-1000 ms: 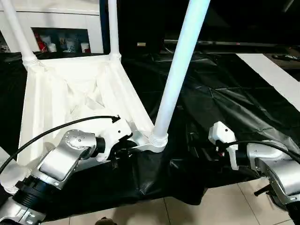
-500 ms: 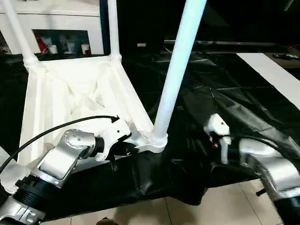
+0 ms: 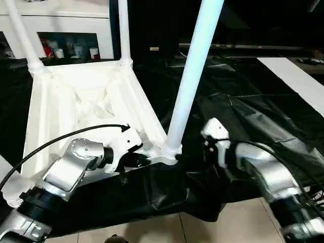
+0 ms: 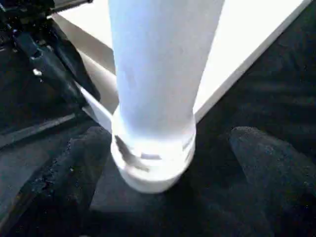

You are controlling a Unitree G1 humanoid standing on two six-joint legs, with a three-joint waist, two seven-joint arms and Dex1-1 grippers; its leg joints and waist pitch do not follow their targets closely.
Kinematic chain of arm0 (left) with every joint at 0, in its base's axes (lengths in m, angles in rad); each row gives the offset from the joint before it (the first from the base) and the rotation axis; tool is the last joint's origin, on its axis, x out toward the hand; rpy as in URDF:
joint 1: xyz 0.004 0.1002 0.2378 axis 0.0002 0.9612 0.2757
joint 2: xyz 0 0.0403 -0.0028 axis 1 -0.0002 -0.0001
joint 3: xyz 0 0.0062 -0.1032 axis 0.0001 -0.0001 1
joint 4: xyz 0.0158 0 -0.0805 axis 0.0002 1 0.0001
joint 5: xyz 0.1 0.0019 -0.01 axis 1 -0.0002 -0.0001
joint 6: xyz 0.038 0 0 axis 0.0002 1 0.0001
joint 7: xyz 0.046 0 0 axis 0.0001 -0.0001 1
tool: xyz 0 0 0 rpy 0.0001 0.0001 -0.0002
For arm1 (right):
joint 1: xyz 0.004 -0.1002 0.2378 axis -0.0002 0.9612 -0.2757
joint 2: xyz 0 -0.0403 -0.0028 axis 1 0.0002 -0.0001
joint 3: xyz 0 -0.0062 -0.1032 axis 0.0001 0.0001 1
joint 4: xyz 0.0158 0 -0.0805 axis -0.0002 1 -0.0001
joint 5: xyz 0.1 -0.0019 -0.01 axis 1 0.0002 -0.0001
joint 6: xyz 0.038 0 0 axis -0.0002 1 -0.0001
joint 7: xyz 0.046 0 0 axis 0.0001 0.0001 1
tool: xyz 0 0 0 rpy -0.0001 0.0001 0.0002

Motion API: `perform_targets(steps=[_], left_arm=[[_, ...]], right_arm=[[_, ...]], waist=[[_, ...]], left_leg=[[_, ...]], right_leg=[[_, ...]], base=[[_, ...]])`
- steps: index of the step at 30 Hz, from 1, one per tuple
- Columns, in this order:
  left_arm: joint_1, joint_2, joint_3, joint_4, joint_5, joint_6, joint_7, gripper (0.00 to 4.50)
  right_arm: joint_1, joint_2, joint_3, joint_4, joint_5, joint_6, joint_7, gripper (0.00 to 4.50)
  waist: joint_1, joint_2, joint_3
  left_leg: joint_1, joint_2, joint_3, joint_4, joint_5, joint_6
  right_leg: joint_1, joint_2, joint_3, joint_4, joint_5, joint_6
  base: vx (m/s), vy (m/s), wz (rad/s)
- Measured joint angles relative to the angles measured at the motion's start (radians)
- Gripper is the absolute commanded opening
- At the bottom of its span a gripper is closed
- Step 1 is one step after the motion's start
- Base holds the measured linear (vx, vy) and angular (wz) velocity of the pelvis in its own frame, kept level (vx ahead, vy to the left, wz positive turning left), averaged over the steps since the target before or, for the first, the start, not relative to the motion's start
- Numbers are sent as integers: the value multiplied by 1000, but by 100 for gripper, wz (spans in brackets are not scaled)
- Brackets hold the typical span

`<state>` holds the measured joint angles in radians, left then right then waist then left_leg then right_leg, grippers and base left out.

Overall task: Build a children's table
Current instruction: Rotate leg to tighten

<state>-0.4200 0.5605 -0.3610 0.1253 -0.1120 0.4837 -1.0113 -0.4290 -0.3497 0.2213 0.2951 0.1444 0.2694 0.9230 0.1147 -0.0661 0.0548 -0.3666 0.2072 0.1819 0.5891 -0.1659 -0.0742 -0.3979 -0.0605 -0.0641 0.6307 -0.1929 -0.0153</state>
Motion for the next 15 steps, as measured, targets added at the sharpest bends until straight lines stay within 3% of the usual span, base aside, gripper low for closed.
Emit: perform_targets(steps=[7,15], left_arm=[[-3,-5,0,7,7,-4,-2,0],[-8,-9,1,18,12,-10,-3,0]], right_arm=[[-51,39,22,96,-21,-58,1,442],[-81,64,26,181,-30,-103,20,373]], waist=[[0,0,0],[0,0,0]], left_leg=[[0,0,0,0,0,0],[0,0,0,0,0,0]], right_leg=[[0,0,0,0,0,0],[0,0,0,0,0,0]], base=[[0,0,0],[0,0,0]])
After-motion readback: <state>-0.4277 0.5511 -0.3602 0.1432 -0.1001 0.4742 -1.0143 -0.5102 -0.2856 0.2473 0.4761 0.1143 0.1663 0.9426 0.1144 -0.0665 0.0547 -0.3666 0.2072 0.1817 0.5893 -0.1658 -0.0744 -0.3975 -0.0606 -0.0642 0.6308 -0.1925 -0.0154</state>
